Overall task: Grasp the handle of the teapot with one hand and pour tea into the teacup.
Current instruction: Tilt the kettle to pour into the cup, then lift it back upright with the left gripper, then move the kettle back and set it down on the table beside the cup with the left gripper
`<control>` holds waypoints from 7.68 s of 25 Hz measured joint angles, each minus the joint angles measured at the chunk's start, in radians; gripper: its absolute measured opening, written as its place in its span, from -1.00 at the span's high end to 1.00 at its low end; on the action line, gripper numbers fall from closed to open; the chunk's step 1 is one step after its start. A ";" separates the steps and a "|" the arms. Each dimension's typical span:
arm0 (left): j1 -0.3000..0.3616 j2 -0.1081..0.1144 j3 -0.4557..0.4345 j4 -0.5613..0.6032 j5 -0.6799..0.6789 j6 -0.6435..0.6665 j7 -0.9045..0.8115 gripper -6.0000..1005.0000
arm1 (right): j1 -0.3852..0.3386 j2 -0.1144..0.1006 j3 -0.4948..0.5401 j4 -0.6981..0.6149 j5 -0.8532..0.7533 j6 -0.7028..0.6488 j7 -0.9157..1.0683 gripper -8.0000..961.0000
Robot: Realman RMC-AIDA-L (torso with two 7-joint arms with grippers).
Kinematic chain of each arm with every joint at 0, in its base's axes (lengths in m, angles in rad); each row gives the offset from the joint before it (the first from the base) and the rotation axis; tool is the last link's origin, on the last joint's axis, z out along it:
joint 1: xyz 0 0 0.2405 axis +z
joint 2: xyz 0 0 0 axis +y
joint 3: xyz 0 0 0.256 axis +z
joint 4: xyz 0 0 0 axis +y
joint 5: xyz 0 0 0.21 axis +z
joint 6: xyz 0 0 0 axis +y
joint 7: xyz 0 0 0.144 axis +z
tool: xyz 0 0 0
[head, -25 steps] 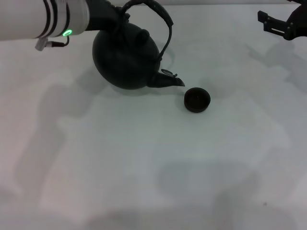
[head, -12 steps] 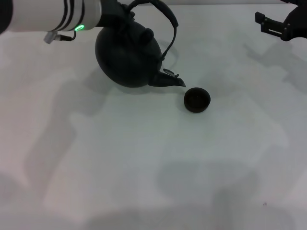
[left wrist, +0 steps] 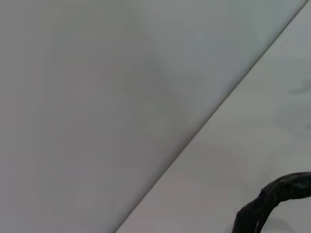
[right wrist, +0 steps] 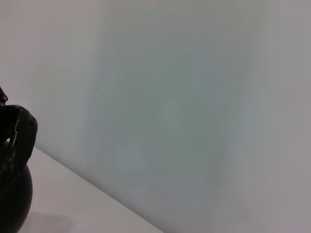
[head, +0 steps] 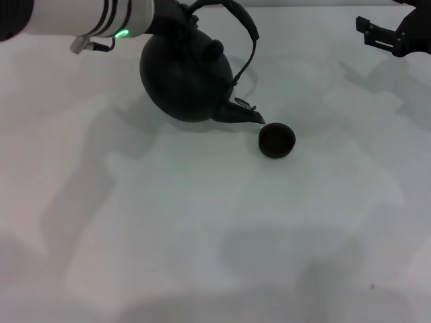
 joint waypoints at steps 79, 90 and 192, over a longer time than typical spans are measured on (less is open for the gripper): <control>-0.187 0.000 0.043 -0.116 0.063 -0.101 0.000 0.74 | 0.021 0.002 -0.003 0.037 0.000 -0.016 -0.011 -0.79; -0.164 0.000 0.014 -0.101 0.015 -0.087 -0.010 0.74 | 0.022 0.001 -0.001 0.051 0.000 -0.016 -0.011 -0.79; 0.302 0.002 -0.529 -1.027 -1.774 -0.330 2.138 0.77 | 0.020 0.000 -0.089 0.053 -0.026 -0.029 0.049 -0.79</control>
